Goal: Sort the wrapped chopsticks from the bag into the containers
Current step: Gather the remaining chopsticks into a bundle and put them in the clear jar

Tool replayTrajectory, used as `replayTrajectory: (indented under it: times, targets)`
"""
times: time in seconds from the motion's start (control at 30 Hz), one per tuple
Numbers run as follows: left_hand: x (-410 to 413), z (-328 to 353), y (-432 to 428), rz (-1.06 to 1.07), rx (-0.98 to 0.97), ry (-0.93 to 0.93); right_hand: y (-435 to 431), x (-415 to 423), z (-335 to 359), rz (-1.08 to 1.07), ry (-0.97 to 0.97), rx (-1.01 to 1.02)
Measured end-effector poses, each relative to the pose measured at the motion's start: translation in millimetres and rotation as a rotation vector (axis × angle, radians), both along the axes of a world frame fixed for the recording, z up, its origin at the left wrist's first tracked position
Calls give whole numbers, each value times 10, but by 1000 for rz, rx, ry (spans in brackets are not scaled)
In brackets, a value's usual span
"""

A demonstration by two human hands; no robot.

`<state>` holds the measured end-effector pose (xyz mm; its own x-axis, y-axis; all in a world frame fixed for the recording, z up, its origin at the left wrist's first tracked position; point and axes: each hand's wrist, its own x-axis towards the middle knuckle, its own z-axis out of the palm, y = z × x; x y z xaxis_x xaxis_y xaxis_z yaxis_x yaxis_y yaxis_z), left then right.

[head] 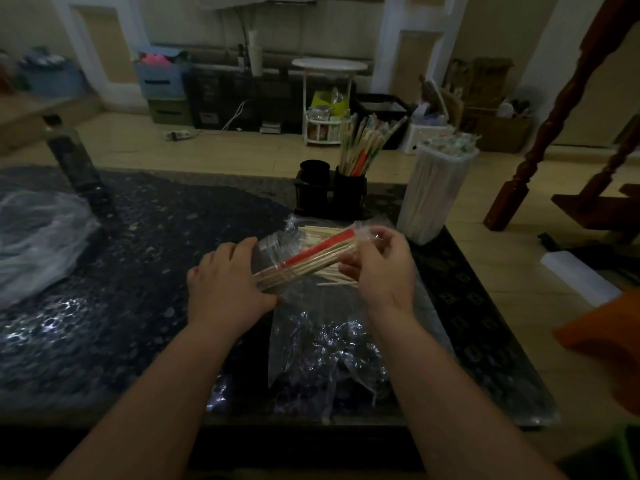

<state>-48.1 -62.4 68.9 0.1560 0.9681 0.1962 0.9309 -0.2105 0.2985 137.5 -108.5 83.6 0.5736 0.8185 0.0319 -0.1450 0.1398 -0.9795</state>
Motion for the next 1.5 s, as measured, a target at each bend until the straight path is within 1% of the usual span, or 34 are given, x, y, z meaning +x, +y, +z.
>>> replayTrajectory:
  times: [0.1, 0.13, 0.2, 0.27, 0.33, 0.37, 0.43, 0.57, 0.6, 0.63, 0.73, 0.9, 0.97, 1.03, 1.13, 1.23, 1.3, 1.37, 1.43, 1.5]
  targets:
    - [-7, -10, 0, 7, -7, 10, 18, 19, -73, 96, -187, -79]
    - [-15, -14, 5, 12, -8, 11, 21, 32, -97, 89, -243, -97]
    - [-34, -17, 18, 23, -19, 1, 24, 80, -97, 26, -264, -125]
    - [-49, -19, 29, 36, -31, -14, 22, 148, -72, -3, -221, -155]
    - [-60, -15, 37, 54, -36, -11, 9, 202, -65, 59, -240, -223]
    - [-65, -12, 41, 65, -36, -7, -1, 220, -66, 118, -298, -272]
    - [-70, -8, 46, 78, -37, -5, -27, 240, -100, 283, -523, -408]
    - [-66, -11, 48, 79, -35, 3, -102, 226, -173, 668, -1042, -756]
    - [-63, -12, 47, 80, -37, 2, -126, 213, -189, 738, -1136, -826]
    - [-63, -12, 46, 80, -39, 1, -139, 207, -218, 789, -1190, -880]
    - [-62, -13, 51, 78, -45, -4, -168, 193, -247, 873, -1246, -974]
    - [-78, -15, 69, 87, -55, 10, -165, 142, -305, 1012, -1250, -1035]
    - [-83, -15, 71, 87, -55, 8, -160, 127, -318, 1048, -1259, -1026]
    - [-87, -12, 69, 89, -54, 6, -155, 115, -337, 1013, -1237, -1014]
    - [-96, -5, 76, 89, -57, -3, -111, 102, -467, 854, -1172, -1028]
    - [-103, 13, 97, 100, -58, -23, -70, 77, -666, 672, -1113, -917]
    - [-90, 31, 104, 105, -53, -33, -58, 95, -786, 550, -1140, -815]
    - [-60, 51, 107, 102, -50, -39, -33, 131, -883, 473, -1191, -746]
    - [-22, 71, 97, 87, -59, -47, 25, 169, -946, 444, -1194, -733]
    - [10, 78, 94, 76, -65, -53, 109, 221, -962, 431, -1247, -768]
